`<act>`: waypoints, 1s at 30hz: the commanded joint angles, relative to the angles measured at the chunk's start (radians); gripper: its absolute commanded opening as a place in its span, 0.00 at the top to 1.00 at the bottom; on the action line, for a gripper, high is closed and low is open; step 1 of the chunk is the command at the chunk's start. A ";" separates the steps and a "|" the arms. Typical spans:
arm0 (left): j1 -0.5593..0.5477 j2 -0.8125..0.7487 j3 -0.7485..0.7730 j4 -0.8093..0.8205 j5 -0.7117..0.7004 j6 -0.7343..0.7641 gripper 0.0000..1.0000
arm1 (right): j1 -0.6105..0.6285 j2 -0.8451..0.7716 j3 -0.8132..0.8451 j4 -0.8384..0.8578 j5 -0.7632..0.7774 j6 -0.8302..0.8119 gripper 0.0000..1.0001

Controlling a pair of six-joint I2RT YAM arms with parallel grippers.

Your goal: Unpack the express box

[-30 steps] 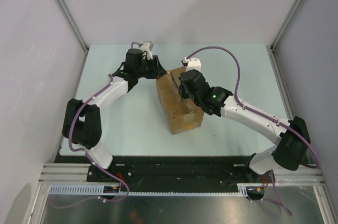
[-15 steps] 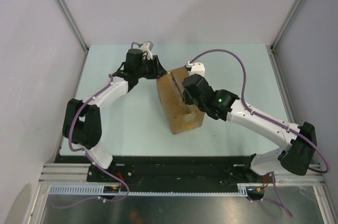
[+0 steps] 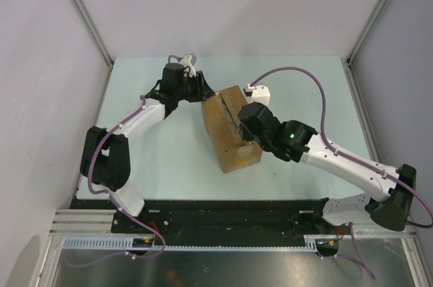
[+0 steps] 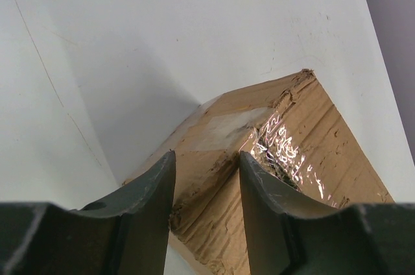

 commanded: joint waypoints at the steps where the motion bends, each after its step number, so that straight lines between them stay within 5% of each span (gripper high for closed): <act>1: 0.004 0.058 -0.050 -0.115 -0.130 -0.015 0.55 | 0.038 -0.044 0.023 -0.134 0.028 0.041 1.00; 30: 0.004 0.093 -0.027 -0.139 -0.165 -0.019 0.55 | 0.220 -0.222 -0.180 -0.154 0.151 0.074 1.00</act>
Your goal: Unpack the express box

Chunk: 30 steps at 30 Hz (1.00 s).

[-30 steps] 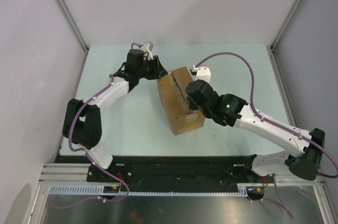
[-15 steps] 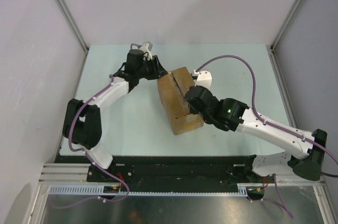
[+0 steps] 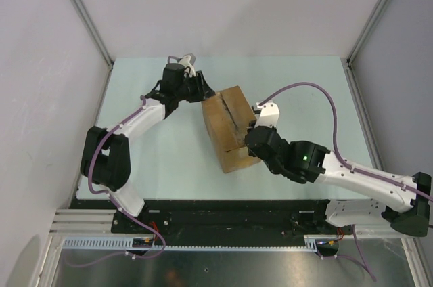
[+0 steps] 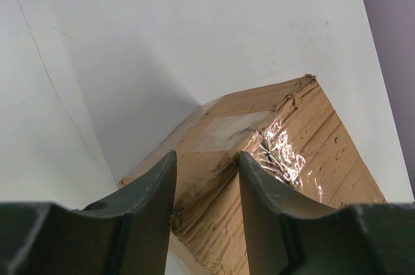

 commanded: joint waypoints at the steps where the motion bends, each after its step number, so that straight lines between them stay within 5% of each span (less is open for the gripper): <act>1: 0.004 0.093 -0.020 -0.142 -0.150 0.016 0.55 | 0.057 -0.066 -0.049 -0.134 -0.002 0.009 1.00; 20: 0.006 0.090 0.029 -0.165 -0.105 0.013 0.55 | 0.094 -0.327 -0.177 -0.130 0.008 0.017 1.00; 30: 0.022 -0.048 0.172 -0.173 0.050 0.000 0.46 | 0.028 -0.251 -0.245 -0.073 -0.033 0.103 1.00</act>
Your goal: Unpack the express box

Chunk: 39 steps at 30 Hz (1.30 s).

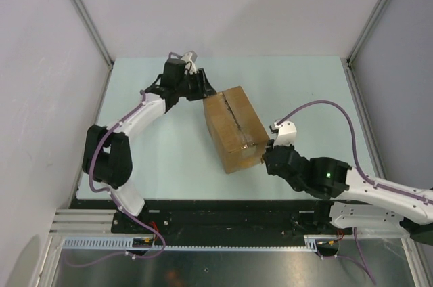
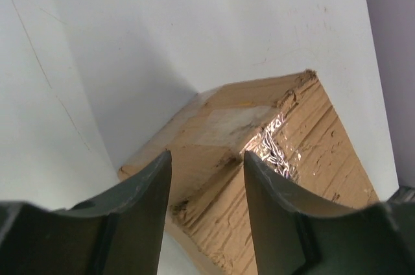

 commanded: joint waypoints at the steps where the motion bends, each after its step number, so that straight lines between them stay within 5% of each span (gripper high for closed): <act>1: 0.040 -0.077 0.087 -0.051 0.013 0.016 0.44 | -0.058 0.014 -0.044 0.052 -0.053 0.058 1.00; 10: 0.161 -0.012 0.074 -0.053 0.012 -0.009 0.35 | -0.294 0.046 -0.095 0.081 -0.205 0.014 1.00; 25: 0.131 0.196 0.190 -0.051 0.317 0.095 0.41 | -0.437 0.302 0.008 0.189 -0.225 -0.052 1.00; 39: 0.108 -0.023 -0.060 -0.050 0.273 0.149 0.49 | -0.580 0.527 0.124 0.471 -0.259 -0.346 1.00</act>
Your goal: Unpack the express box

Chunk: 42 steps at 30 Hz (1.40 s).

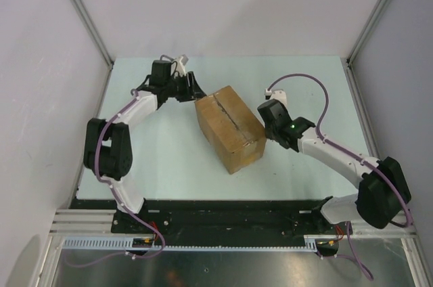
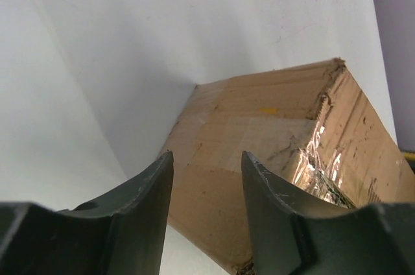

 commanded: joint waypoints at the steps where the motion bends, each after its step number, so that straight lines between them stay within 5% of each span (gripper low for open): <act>1: -0.020 -0.153 -0.103 -0.040 0.017 0.039 0.49 | -0.027 0.076 0.084 0.238 -0.037 -0.087 1.00; 17: -0.022 -0.553 -0.477 -0.040 -0.037 -0.062 0.52 | -0.069 0.384 0.309 0.465 -0.142 -0.172 1.00; 23: -0.022 -0.716 -0.574 -0.057 -0.185 -0.073 0.52 | -0.090 0.465 0.410 0.512 -0.175 -0.185 1.00; 28: -0.020 -0.793 -0.496 -0.122 -0.525 -0.064 0.59 | -0.160 0.406 0.459 0.422 -0.175 -0.124 1.00; 31: -0.034 -0.793 -0.409 -0.120 -0.579 -0.029 0.58 | -0.231 0.300 0.458 0.359 -0.219 -0.057 1.00; 38: -0.149 -0.652 -0.189 -0.108 -0.480 0.042 0.44 | -0.262 0.072 0.389 0.305 -0.267 -0.015 1.00; 42: -0.244 -0.532 -0.093 -0.103 -0.463 0.069 0.38 | -0.267 -0.092 0.215 0.352 -0.316 0.054 1.00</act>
